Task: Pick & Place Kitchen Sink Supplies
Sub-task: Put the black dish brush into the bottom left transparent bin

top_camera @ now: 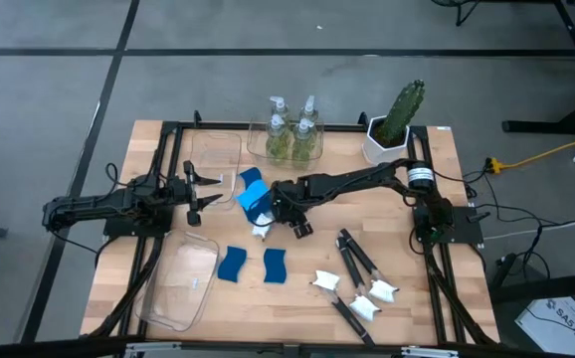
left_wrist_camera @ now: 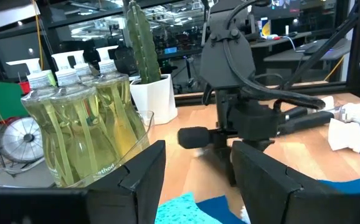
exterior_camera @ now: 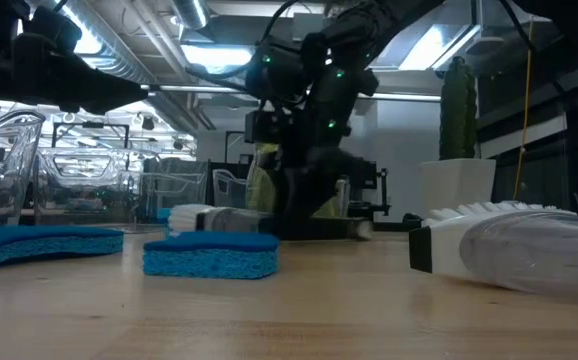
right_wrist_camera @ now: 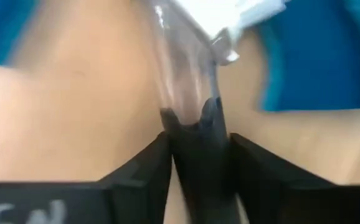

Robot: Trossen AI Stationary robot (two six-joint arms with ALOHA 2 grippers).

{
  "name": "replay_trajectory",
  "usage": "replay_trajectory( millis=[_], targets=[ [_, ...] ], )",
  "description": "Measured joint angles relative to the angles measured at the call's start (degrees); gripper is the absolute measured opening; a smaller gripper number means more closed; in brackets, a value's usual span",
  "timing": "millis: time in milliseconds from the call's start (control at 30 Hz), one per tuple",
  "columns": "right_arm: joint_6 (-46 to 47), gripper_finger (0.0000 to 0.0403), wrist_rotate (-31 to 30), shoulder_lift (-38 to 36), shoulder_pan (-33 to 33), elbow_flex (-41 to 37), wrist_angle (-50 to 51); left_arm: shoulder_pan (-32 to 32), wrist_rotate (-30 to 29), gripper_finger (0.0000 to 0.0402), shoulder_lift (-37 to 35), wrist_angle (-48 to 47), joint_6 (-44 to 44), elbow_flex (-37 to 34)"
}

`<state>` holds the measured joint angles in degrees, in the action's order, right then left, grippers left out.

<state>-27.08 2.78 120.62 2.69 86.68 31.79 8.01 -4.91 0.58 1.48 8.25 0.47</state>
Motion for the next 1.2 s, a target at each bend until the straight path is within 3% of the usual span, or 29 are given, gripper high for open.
replay_trajectory(
  millis=[133, 500, 633, 767, 1067, 1200],
  targets=[
    [4.19, 0.0089, 4.43, -1.18, -0.01, -0.13, 3.28, 0.02, 0.0, 0.0178, 0.0, 0.0, 0.0, 0.01],
    [5.91, 0.0089, 6.85, -7.82, -0.01, -0.13, 4.4, 0.02, 0.0, 0.0178, -0.02, 0.0, 0.0, 0.02],
    [5.9, 0.0089, 7.02, -11.3, 0.05, -0.13, -1.75, 0.0, 0.0, 0.0178, -0.02, 0.0, 0.0, 0.01],
    [7.36, 0.009, 7.03, -13.3, 0.63, -0.11, -13.95, 0.02, -0.01, 0.018, -0.01, 0.0, 0.0, 0.01],
    [13.14, 0.0094, 7.07, -13.58, 1.67, -0.05, -35.37, 0.02, -0.04, 0.018, -0.01, 0.0, 0.0, 0.01],
    [12.61, 0.0095, 9.67, -13.09, -0.72, -0.05, -44.62, 0.0, -0.04, 0.0179, 0.0, 0.0, 0.0, 0.0]
  ],
)
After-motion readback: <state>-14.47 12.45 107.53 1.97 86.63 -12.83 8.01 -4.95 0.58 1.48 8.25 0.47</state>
